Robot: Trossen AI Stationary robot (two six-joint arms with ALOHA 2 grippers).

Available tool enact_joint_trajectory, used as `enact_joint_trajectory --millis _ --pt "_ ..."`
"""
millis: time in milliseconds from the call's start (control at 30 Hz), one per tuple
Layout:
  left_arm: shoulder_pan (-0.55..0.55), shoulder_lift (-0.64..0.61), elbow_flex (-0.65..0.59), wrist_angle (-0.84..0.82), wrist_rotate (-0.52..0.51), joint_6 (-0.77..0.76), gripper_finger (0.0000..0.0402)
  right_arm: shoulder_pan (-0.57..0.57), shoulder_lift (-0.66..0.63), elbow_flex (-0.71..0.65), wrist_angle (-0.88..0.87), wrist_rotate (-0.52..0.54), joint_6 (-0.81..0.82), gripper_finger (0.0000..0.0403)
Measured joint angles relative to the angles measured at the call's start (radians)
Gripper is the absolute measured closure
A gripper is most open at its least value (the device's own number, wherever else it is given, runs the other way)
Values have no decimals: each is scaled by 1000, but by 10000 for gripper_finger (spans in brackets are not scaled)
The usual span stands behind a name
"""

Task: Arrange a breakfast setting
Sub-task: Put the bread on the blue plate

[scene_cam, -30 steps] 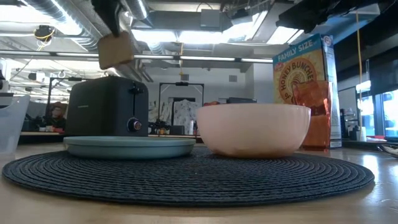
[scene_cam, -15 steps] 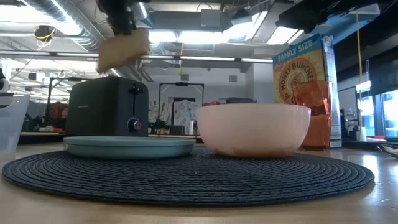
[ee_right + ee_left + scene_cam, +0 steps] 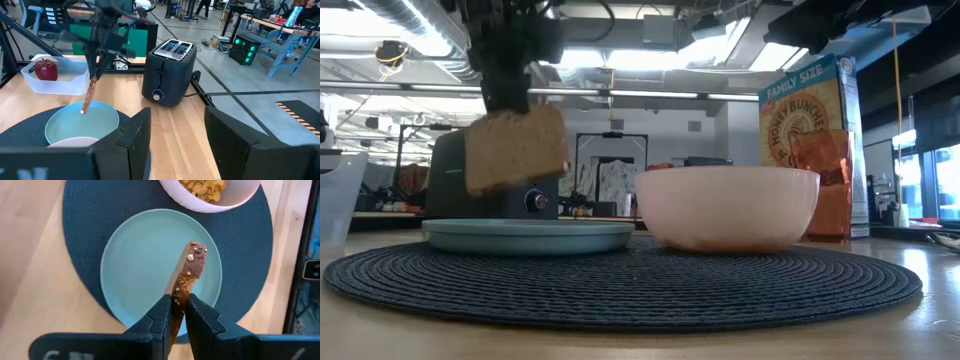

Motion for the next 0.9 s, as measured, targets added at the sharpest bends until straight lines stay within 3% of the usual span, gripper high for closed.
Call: enact_joint_trajectory --millis 167,533,900 --pt "-9 0 -91 149 35 -30 356 0 0 0 0 0 2 229" --pt "-8 22 -166 298 33 -57 356 0 0 0 0 0 9 229" --pt "-7 88 -171 334 -33 -28 356 0 0 0 -6 -1 26 229"
